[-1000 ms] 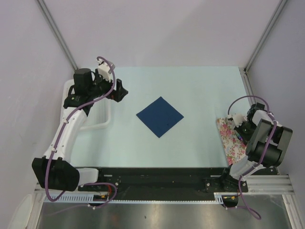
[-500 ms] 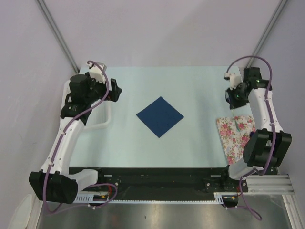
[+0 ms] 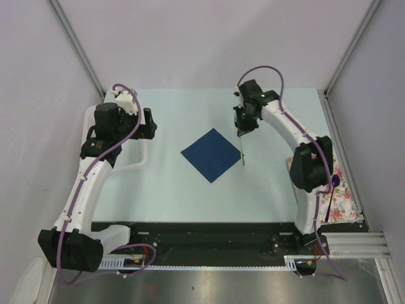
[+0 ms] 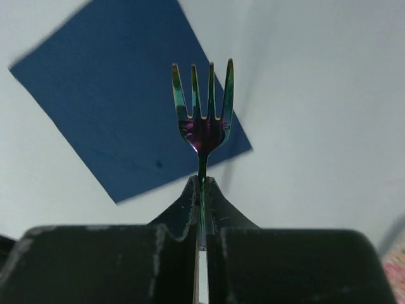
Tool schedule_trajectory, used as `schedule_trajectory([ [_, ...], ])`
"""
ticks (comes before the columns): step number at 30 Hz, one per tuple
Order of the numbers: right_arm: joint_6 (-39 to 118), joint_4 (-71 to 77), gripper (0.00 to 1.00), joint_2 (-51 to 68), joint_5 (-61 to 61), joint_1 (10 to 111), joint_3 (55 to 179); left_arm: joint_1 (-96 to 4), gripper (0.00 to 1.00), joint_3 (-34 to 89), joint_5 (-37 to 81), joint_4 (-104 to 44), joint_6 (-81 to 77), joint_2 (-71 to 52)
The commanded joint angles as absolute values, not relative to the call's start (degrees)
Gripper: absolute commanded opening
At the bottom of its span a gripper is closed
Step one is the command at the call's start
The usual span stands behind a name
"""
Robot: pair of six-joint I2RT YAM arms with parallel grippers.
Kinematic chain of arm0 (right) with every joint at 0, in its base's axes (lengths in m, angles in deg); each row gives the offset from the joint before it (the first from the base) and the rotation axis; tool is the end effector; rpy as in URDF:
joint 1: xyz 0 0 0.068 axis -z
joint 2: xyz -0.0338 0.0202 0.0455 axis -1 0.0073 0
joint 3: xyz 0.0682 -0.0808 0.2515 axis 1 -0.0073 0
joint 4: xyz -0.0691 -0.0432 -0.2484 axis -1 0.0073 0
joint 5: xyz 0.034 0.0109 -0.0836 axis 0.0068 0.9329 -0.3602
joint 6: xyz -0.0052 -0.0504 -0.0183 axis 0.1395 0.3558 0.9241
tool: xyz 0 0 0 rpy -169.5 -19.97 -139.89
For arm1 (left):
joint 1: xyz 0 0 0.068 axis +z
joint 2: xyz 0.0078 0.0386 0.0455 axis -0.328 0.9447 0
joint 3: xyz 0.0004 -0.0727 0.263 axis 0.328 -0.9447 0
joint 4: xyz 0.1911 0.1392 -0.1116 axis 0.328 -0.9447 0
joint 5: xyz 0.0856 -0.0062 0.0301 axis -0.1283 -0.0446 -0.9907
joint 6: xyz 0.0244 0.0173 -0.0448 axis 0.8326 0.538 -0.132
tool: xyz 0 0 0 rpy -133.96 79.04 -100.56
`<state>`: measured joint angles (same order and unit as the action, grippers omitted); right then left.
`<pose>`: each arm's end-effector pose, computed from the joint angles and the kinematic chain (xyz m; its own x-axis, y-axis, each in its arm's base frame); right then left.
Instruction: Place the utensils on the paper napkin and roll it up
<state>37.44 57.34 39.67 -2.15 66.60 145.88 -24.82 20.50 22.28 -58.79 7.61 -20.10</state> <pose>0.3857 0.1674 0.2890 -0.8705 -0.2055 -0.4471 -0.3029 0.9399 0.1577 0.2483 -0.0301 0.3671 -0.4446 0.0065 -0.8957 0.2159 0.9713 -0.1002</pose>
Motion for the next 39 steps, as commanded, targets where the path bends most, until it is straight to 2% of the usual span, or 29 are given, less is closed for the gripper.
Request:
schedule_trajectory([
  [1,26.6,54.7,0.00,47.7,-9.9,60.5,157.1,-25.0,1.00,19.7,19.6,-60.8,7.5,-21.5],
  [6,18.1,54.5,0.00,58.0,-8.4,57.9,165.3,-23.2,1.00,20.6,16.6,-63.6,8.7,-20.5],
  [12,17.1,54.0,0.00,64.2,-9.9,55.1,172.7,-23.2,1.00,21.3,17.0,-64.8,9.4,-18.0],
  [39,15.7,51.1,0.00,74.5,-6.2,58.2,173.5,-23.1,1.00,19.7,17.9,-63.9,8.3,-12.8],
])
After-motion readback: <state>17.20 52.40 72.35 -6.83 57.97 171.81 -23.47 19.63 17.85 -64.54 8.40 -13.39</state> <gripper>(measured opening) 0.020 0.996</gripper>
